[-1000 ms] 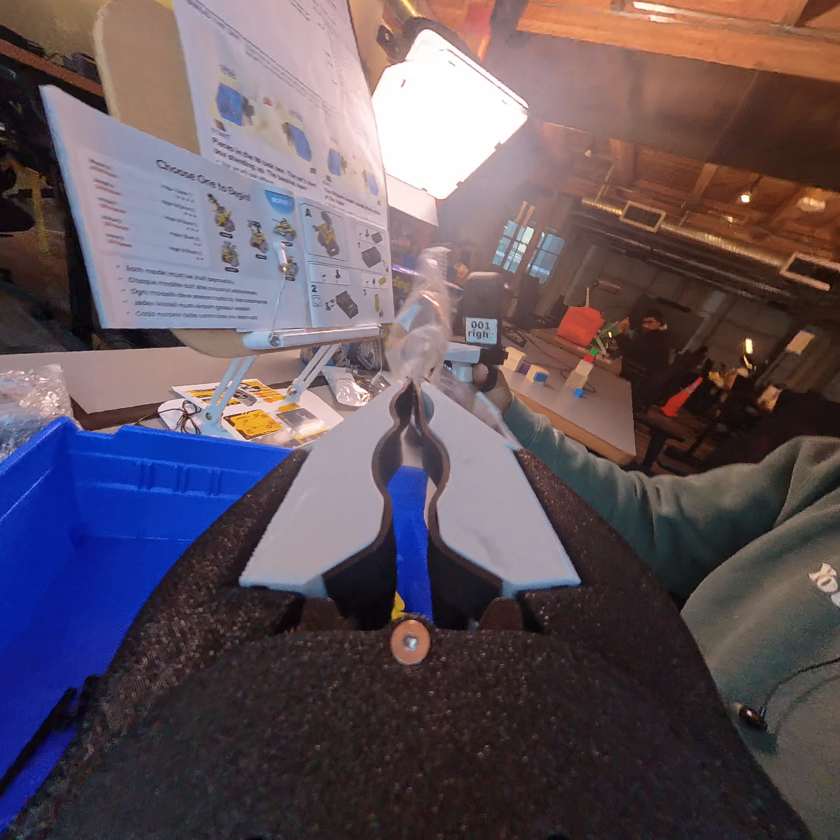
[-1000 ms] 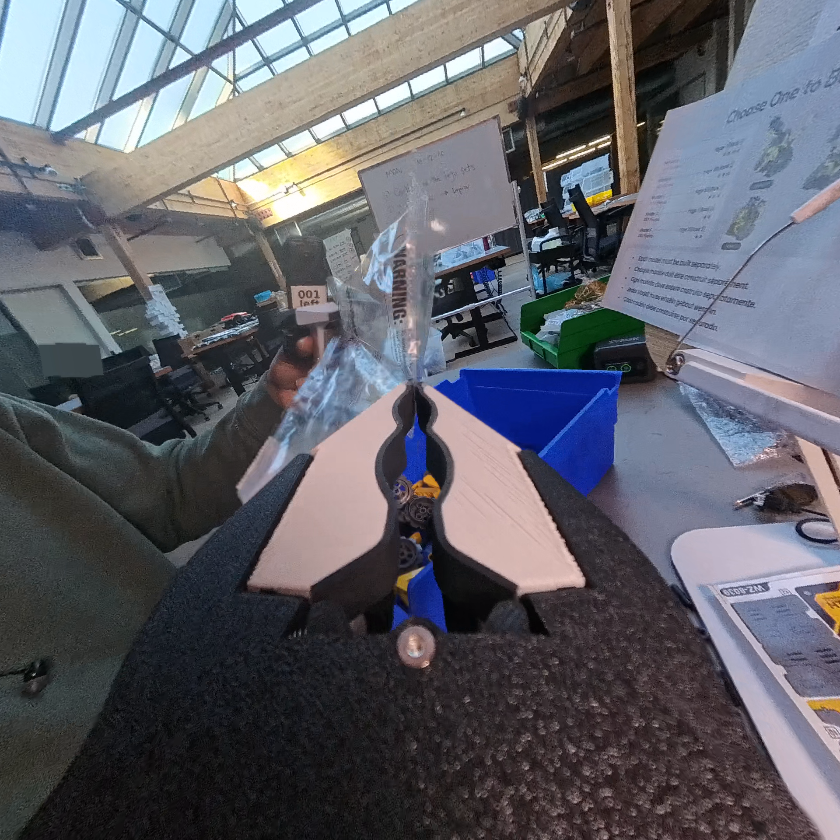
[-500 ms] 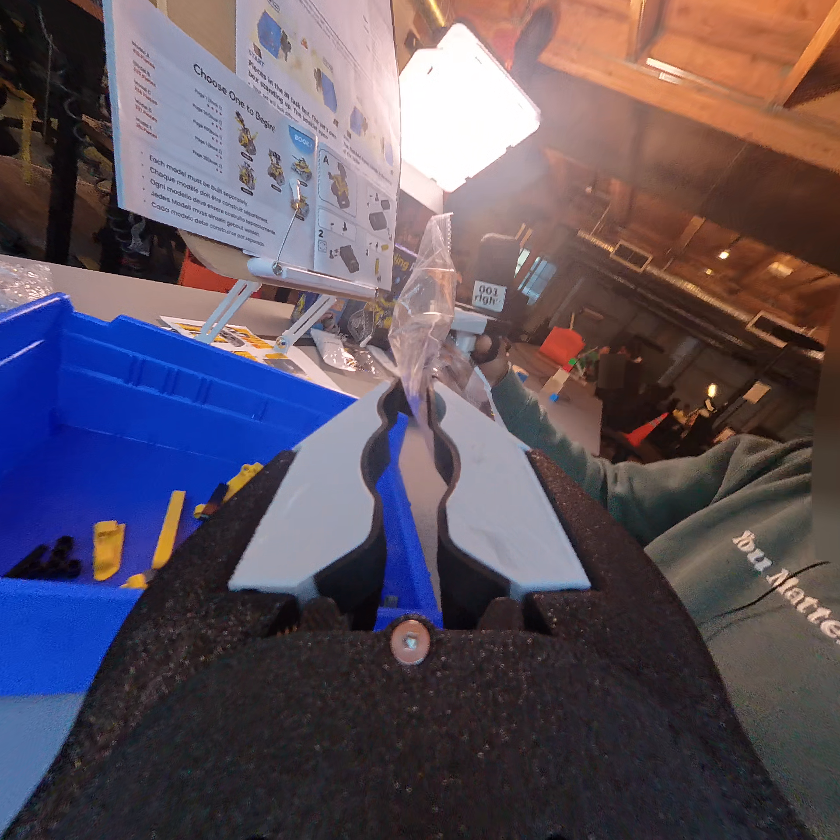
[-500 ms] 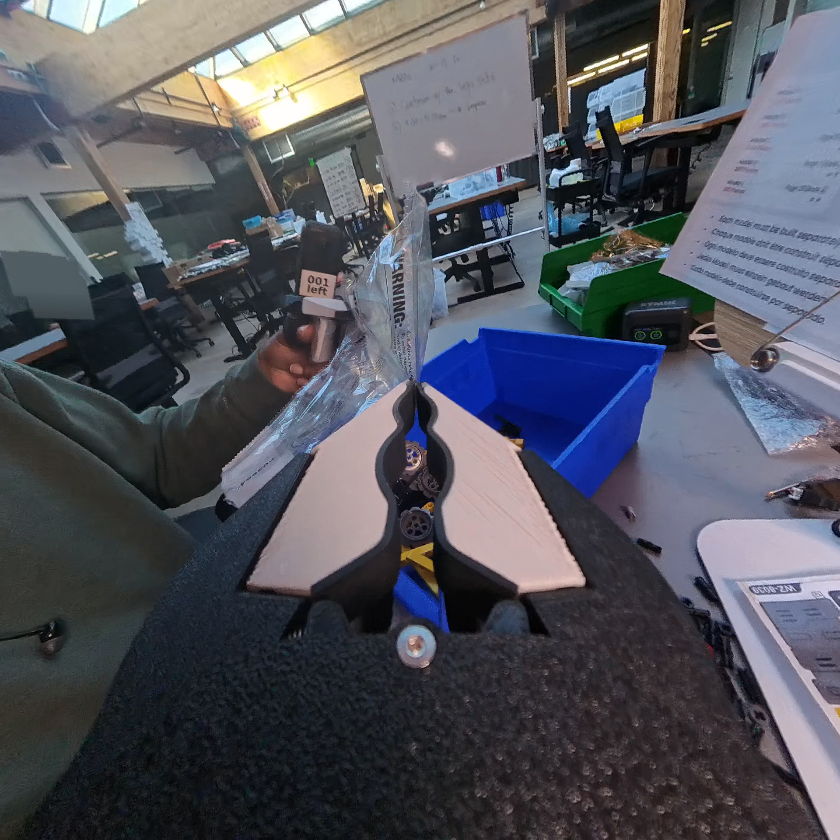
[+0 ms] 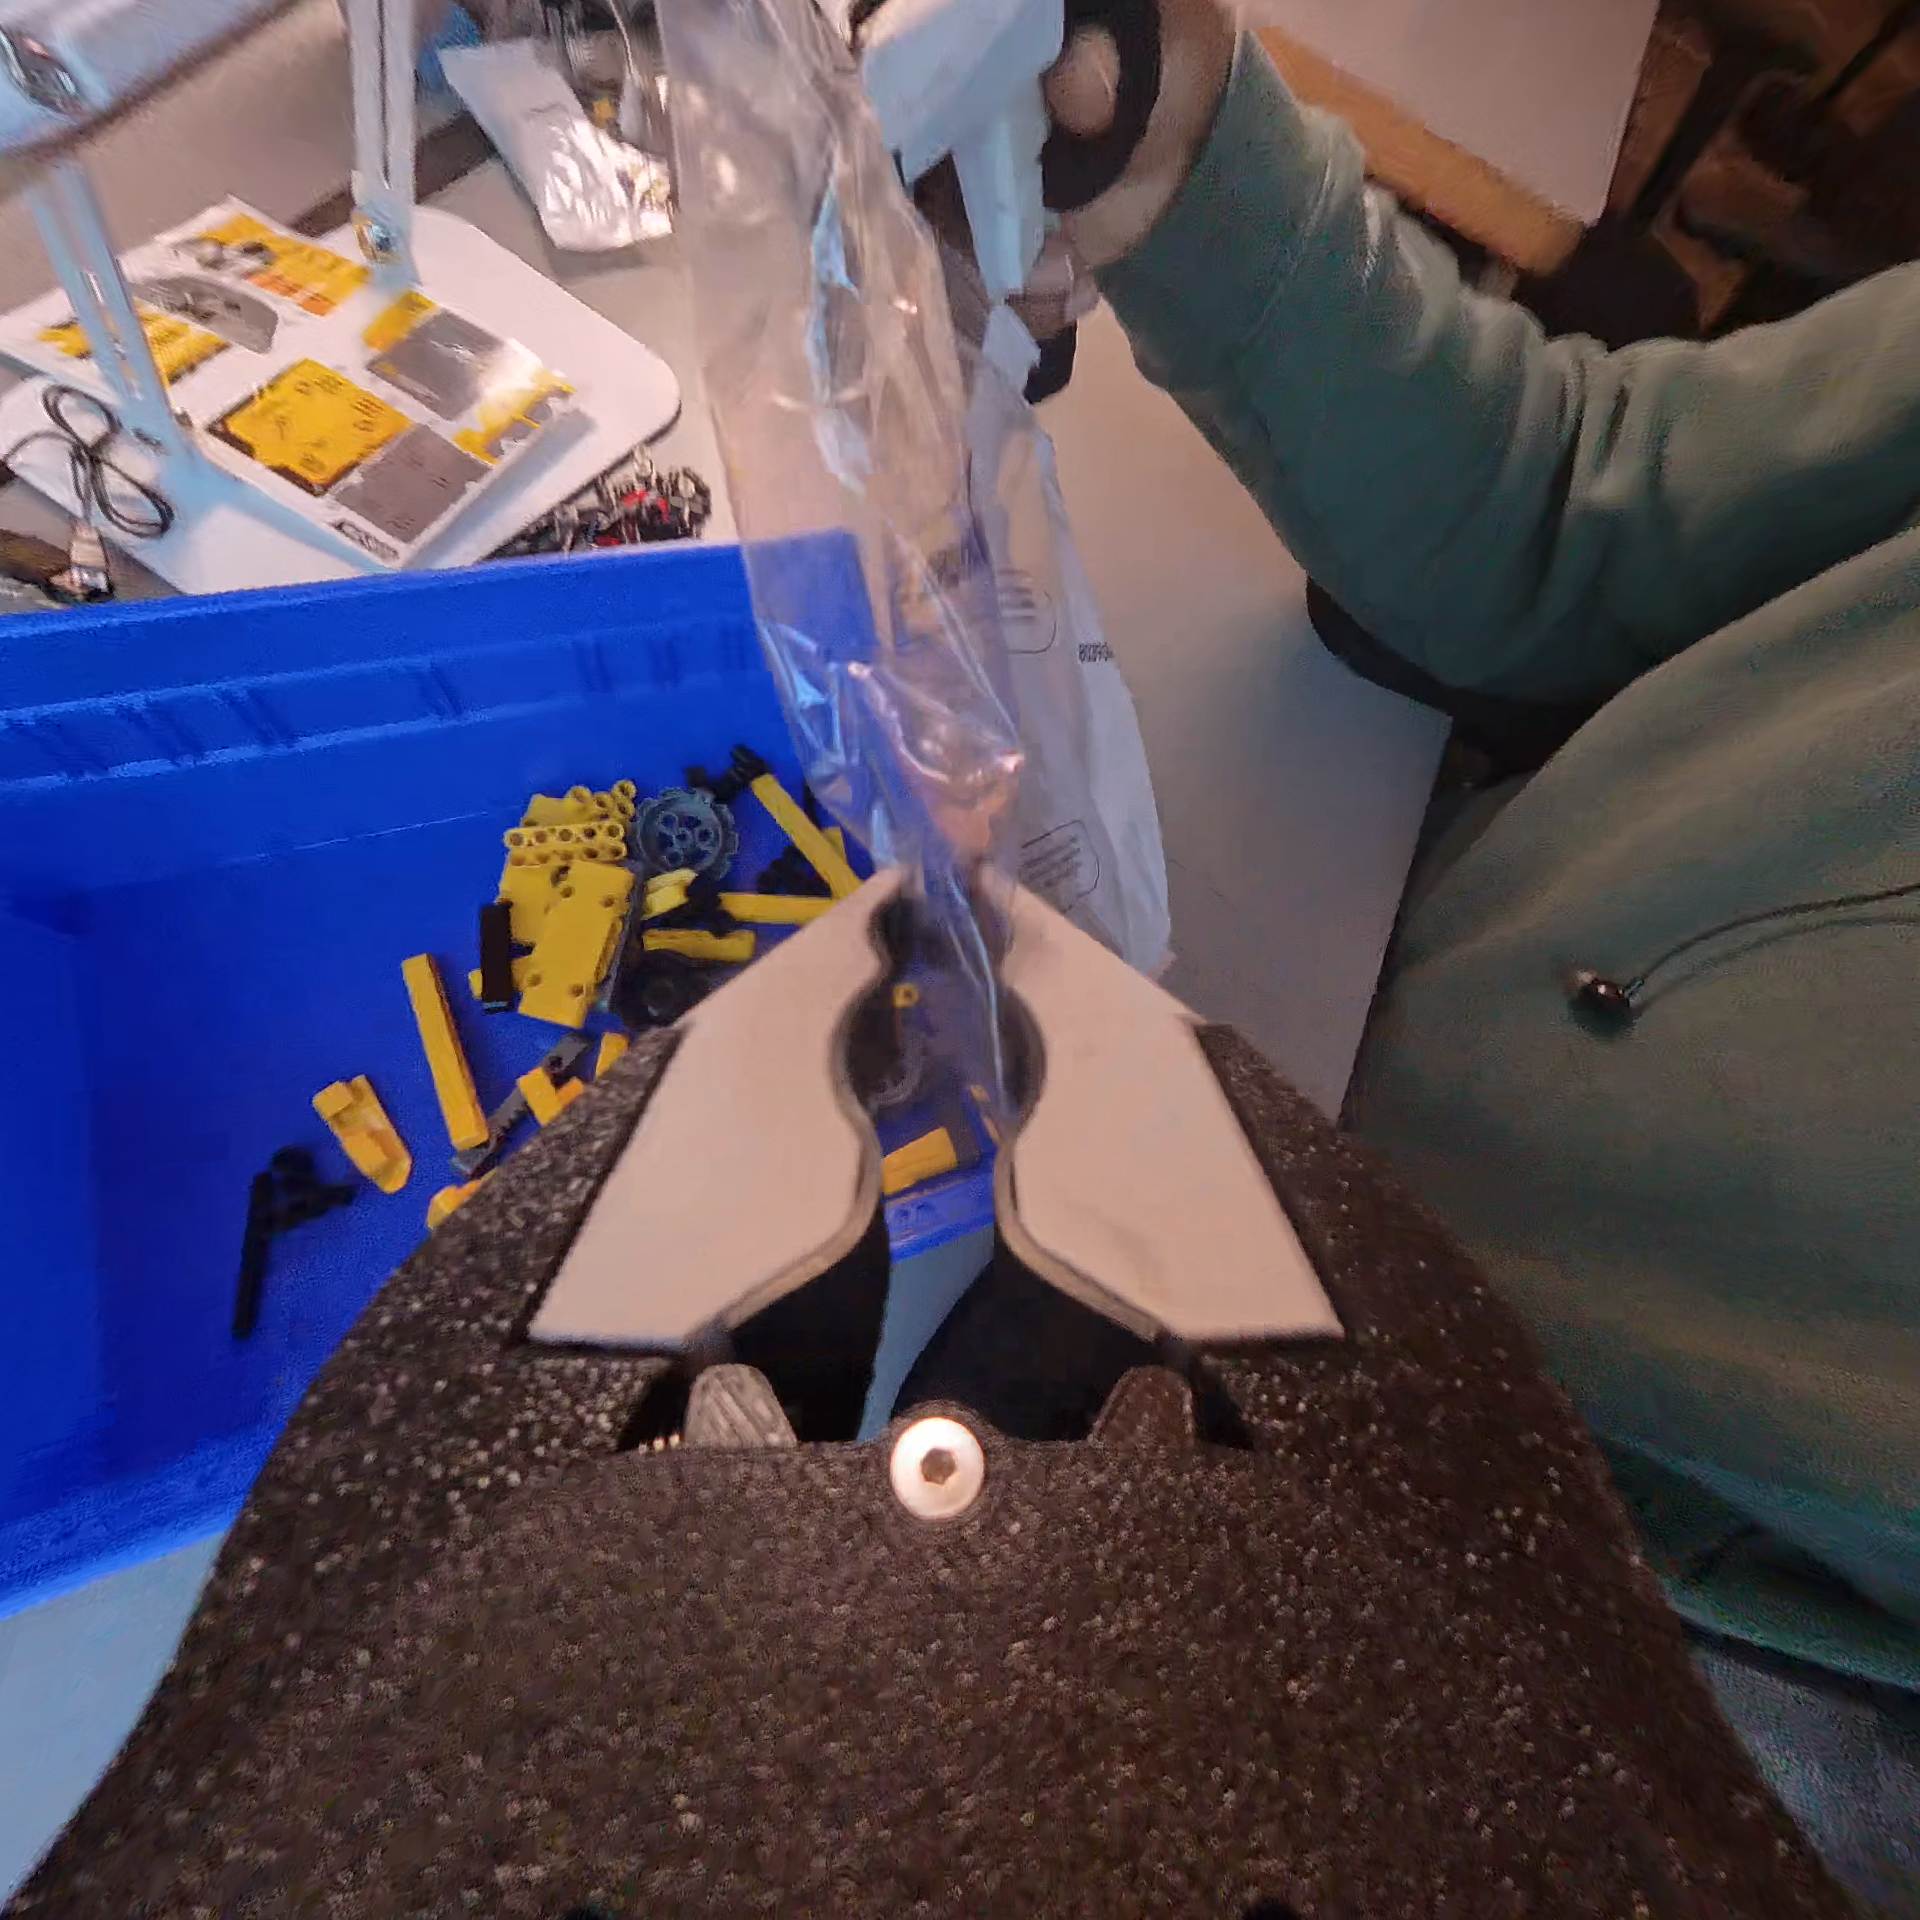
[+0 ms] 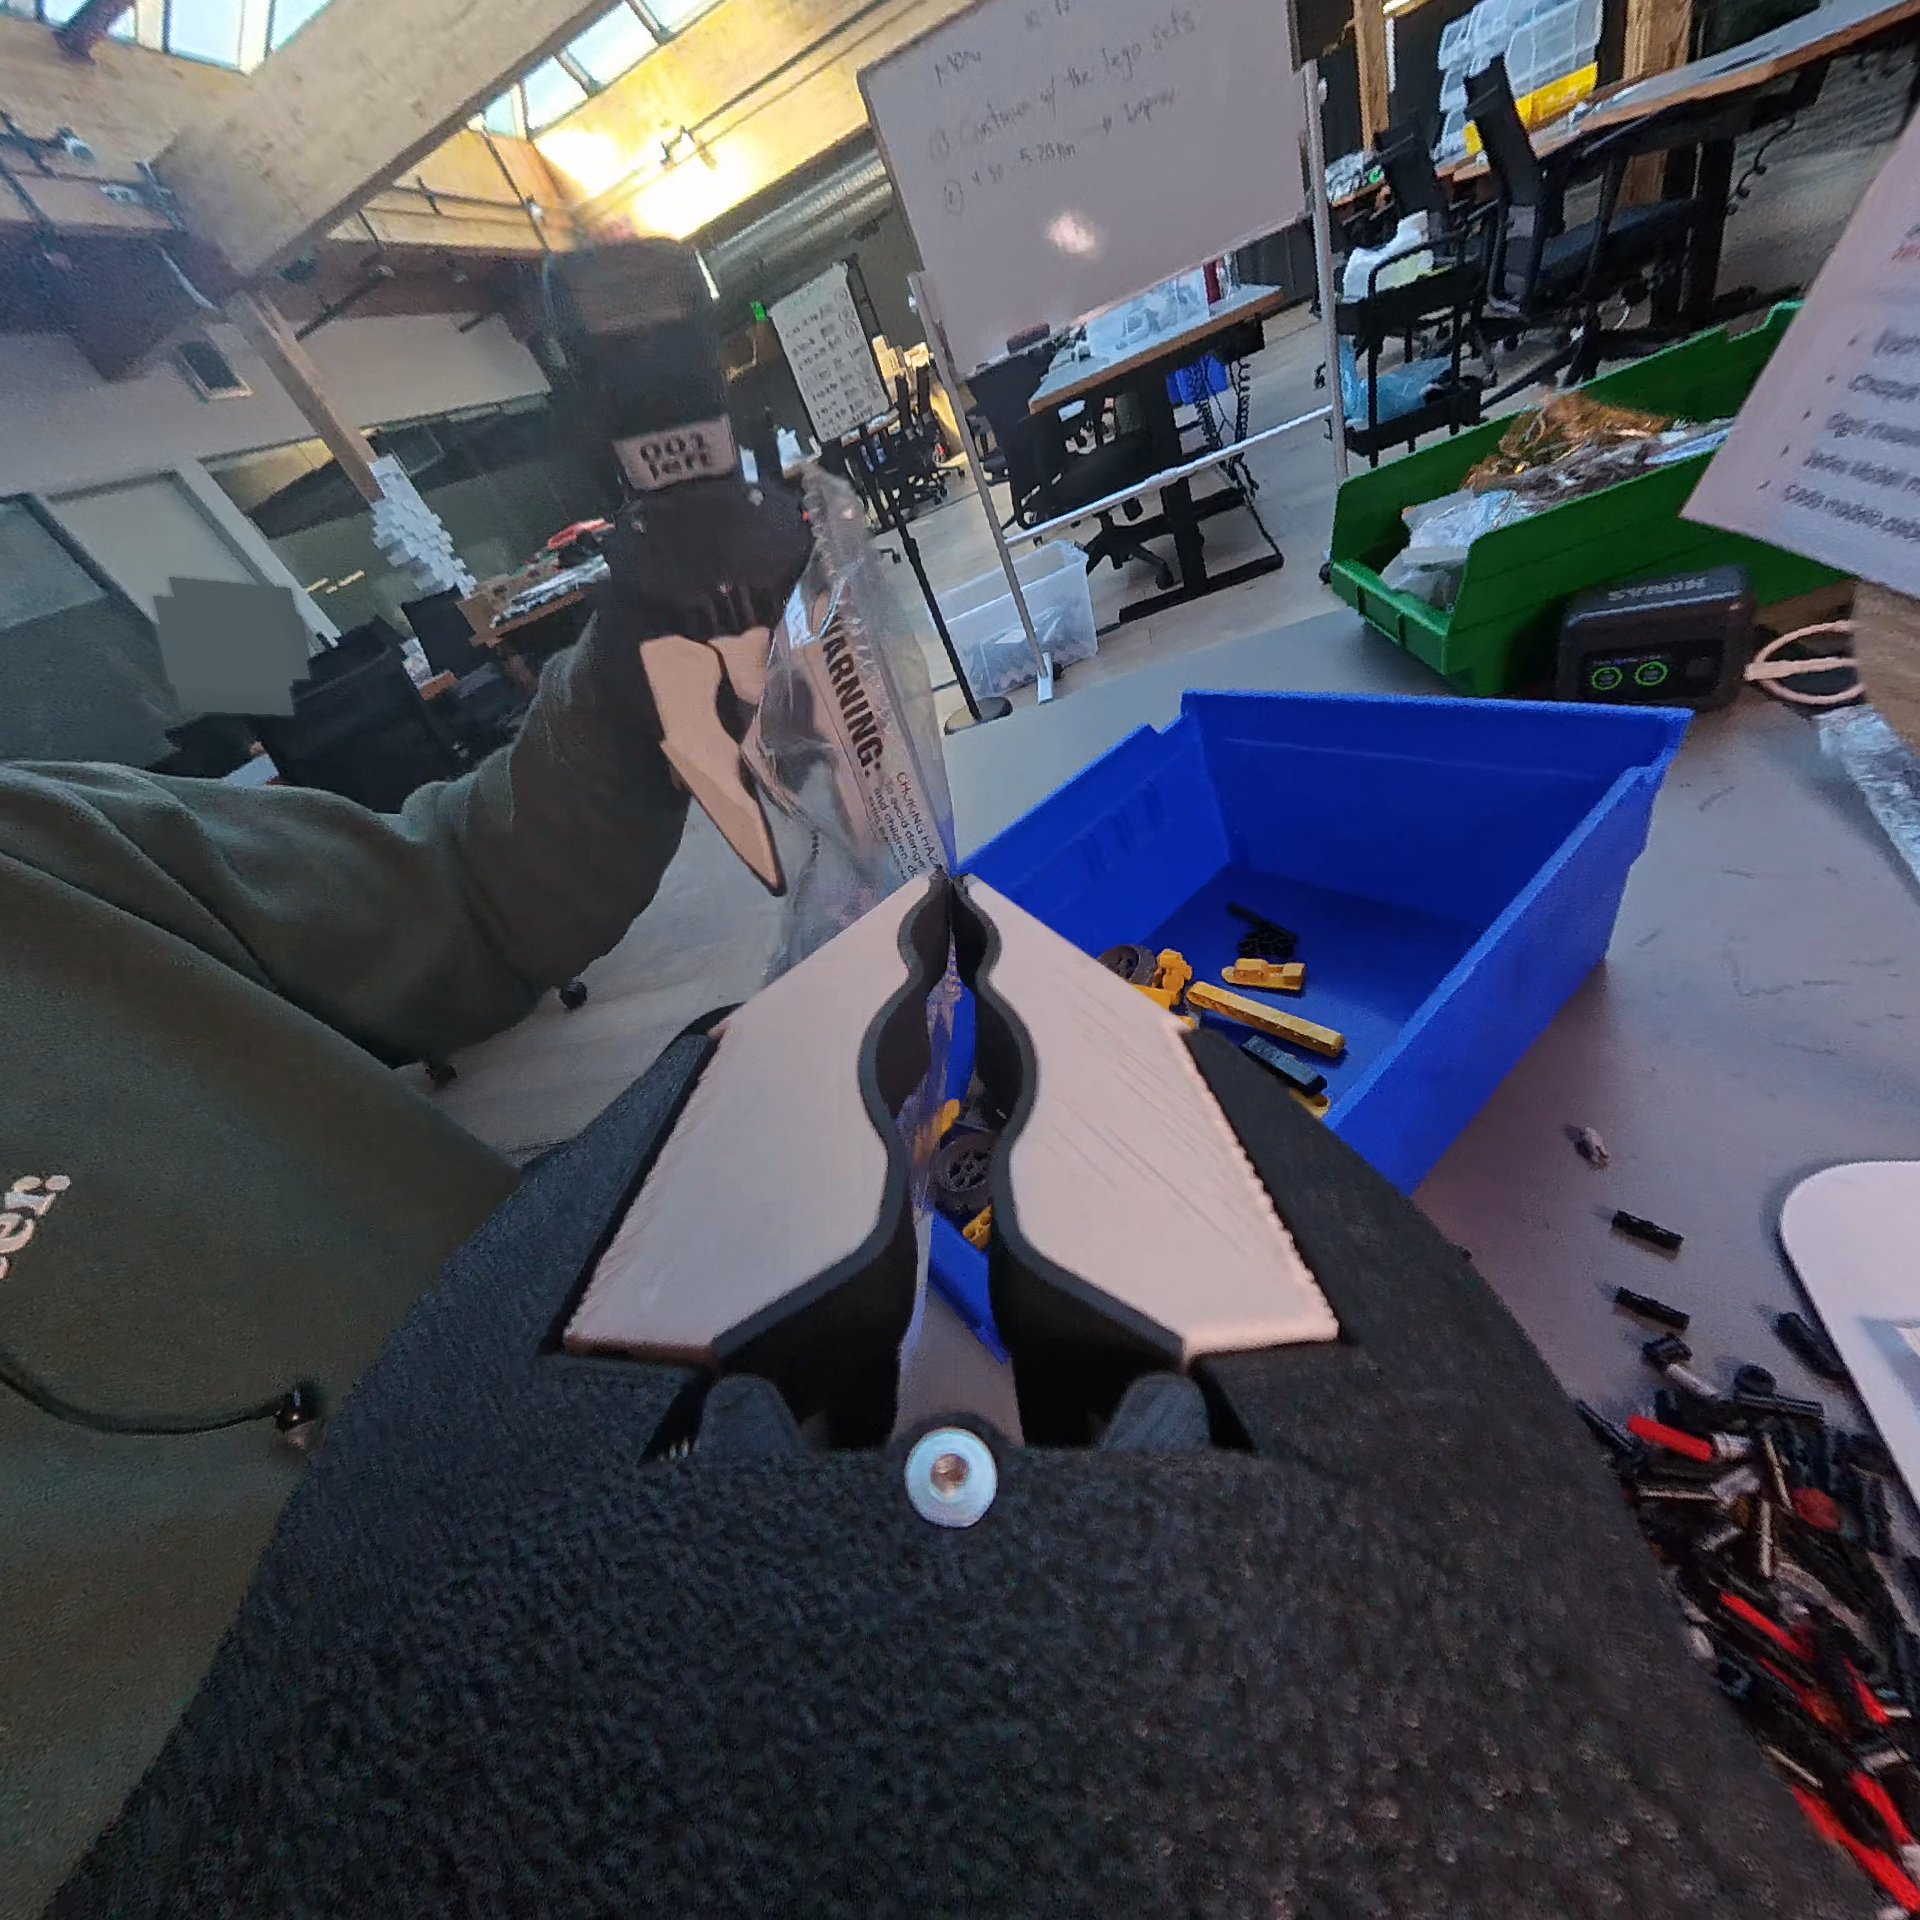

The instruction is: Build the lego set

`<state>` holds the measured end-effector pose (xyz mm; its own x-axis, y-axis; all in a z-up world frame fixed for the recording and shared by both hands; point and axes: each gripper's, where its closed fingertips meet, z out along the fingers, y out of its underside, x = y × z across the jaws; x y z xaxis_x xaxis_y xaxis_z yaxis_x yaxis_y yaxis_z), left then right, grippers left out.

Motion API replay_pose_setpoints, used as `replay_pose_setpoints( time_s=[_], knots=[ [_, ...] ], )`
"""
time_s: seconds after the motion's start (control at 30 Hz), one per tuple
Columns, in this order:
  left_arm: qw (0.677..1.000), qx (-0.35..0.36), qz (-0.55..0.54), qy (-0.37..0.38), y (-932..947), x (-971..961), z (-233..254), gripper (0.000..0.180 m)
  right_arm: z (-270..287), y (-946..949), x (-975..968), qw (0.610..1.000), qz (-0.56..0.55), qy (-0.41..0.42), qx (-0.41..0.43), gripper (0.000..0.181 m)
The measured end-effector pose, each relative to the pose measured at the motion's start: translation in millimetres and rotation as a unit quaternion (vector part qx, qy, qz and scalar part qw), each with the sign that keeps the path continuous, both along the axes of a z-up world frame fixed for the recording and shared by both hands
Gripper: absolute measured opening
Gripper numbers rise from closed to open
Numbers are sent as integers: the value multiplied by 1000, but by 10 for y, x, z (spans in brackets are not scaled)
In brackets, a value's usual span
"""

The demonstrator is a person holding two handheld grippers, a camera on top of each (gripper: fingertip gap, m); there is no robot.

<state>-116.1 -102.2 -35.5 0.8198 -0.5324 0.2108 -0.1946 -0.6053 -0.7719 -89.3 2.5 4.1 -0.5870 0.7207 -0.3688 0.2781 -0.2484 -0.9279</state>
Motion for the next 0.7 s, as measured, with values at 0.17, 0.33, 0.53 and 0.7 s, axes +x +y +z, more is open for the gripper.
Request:
replay_pose_setpoints(
  time_s=[0.17,0.33,0.53,0.7],
  knots=[
    [989,78,29,-120,71,-33,255,0,60,138,139,1000,5,14,13,0],
    [975,85,34,-204,10,16,155,0,91,190,172,1000,9,17,0,0],
    [980,99,46,-169,-120,-112,232,32,102,299,235,1000,-13,14,18,0],
    [984,121,55,-121,-79,-135,381,23,90,222,213,1000,-5,11,23,0]
  ],
)
